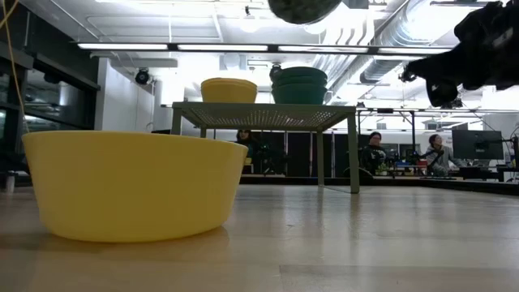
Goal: Pick & Place Mini bowls
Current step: Stack the blue patterned bowl on the stacked blue patterned bowls on the shelf
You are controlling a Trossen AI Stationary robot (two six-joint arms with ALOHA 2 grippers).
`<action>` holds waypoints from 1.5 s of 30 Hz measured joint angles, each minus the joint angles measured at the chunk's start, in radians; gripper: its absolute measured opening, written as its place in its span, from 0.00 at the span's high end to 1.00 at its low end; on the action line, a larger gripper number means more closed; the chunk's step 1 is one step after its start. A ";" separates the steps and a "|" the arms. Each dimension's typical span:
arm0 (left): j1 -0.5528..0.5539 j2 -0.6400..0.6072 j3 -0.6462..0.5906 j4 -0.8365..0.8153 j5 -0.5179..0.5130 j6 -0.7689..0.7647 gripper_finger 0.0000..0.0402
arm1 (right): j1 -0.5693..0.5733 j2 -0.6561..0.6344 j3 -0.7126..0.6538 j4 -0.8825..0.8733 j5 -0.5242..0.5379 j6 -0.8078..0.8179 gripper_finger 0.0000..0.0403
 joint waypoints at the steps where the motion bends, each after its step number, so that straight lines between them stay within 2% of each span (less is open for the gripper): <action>1: 0.002 0.019 0.026 0.000 0.004 0.039 0.99 | 0.000 0.000 0.000 0.015 -0.017 0.055 1.00; 7: 0.051 0.116 0.209 -0.003 0.003 0.277 0.99 | 0.001 0.000 0.000 0.093 -0.020 0.392 1.00; 10: 0.076 0.166 0.293 -0.017 0.003 0.363 0.99 | 0.001 0.000 0.000 0.133 -0.037 0.461 1.00; 15: 0.108 0.220 0.396 -0.019 0.019 0.494 0.99 | 0.001 0.000 0.000 0.263 -0.076 0.468 1.00; 18: 0.127 0.218 0.418 -0.007 0.047 0.506 0.99 | 0.001 0.000 0.001 0.370 -0.059 0.478 1.00; 23: 0.163 0.220 0.417 -0.022 0.041 0.506 0.99 | 0.001 0.010 0.048 0.387 -0.043 0.317 1.00; 27: 0.196 0.219 0.417 -0.011 0.088 0.504 0.99 | 0.007 0.084 0.145 0.320 0.013 0.182 1.00; 30: 0.217 0.219 0.417 -0.016 0.111 0.498 0.99 | 0.036 0.203 0.261 0.232 0.130 0.028 1.00; 35: 0.244 0.219 0.417 -0.016 0.124 0.503 0.99 | 0.137 0.489 0.469 0.200 0.419 -0.228 1.00; 40: 0.260 0.217 0.417 -0.016 0.120 0.585 0.99 | 0.279 0.753 0.670 0.176 0.814 -0.435 1.00; 45: 0.278 0.210 0.417 -0.016 0.107 0.649 0.99 | 0.413 0.949 0.817 0.161 1.206 -0.599 1.00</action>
